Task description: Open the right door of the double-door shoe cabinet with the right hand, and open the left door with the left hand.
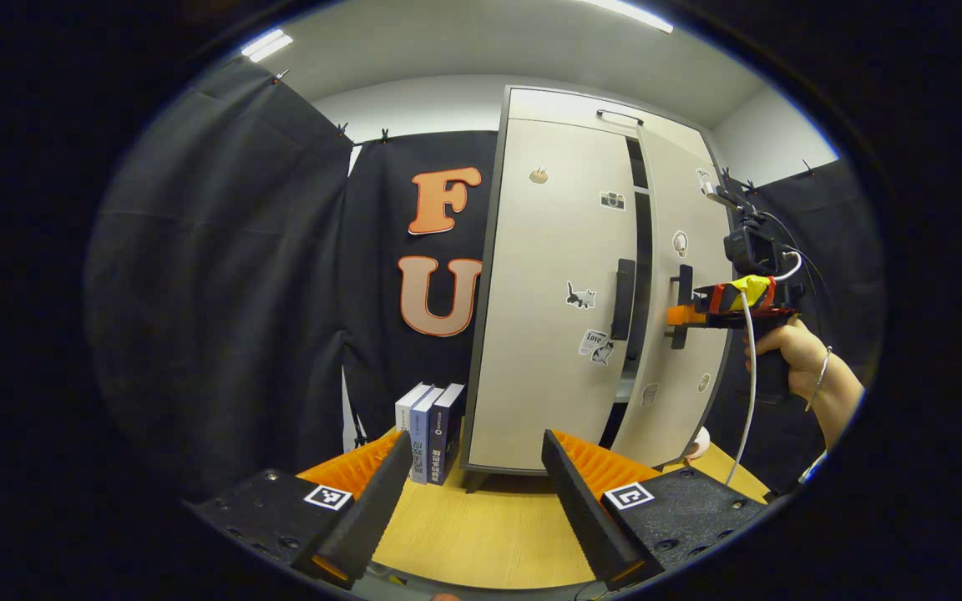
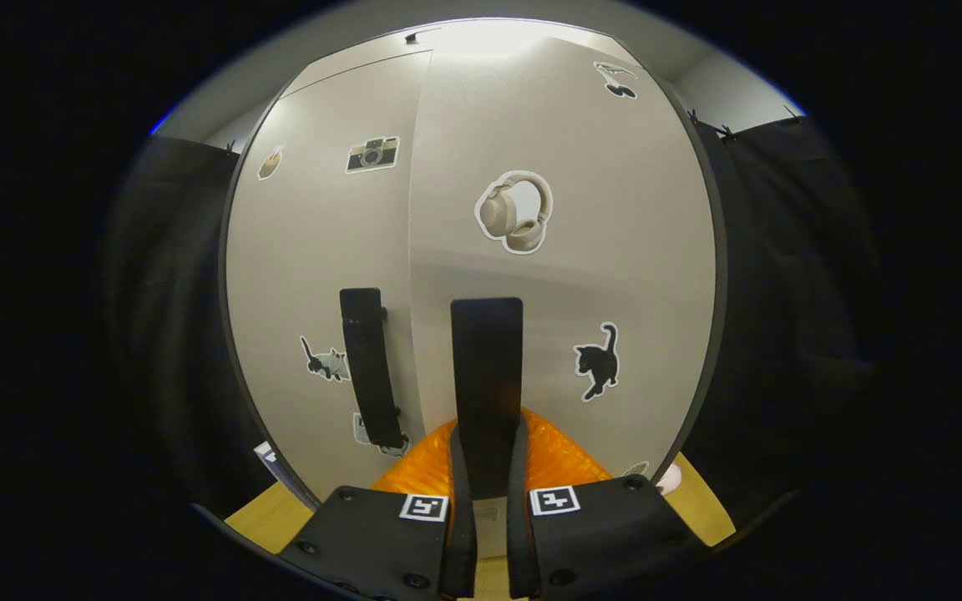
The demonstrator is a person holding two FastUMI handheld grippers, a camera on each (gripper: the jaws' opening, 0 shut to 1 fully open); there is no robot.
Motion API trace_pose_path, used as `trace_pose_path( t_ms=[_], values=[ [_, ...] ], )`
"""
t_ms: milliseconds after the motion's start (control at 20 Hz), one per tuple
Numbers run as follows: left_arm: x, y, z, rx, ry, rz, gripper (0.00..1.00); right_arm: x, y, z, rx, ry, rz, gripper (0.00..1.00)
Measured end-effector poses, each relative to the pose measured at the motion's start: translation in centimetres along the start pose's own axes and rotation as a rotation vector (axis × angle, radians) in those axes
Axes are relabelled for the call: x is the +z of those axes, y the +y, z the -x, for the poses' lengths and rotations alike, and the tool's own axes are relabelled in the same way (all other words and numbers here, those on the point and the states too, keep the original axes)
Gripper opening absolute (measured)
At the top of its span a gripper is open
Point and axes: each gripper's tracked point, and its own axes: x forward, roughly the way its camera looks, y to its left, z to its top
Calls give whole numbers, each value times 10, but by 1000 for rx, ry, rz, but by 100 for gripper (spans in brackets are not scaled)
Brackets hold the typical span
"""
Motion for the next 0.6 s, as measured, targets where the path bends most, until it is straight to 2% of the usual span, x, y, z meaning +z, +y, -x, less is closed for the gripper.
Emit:
trace_pose_path(
  t_ms=[600],
  values=[
    [-1,-29,27,16,4,28,95,1,-13,37,83,8,-22,22]
  ],
)
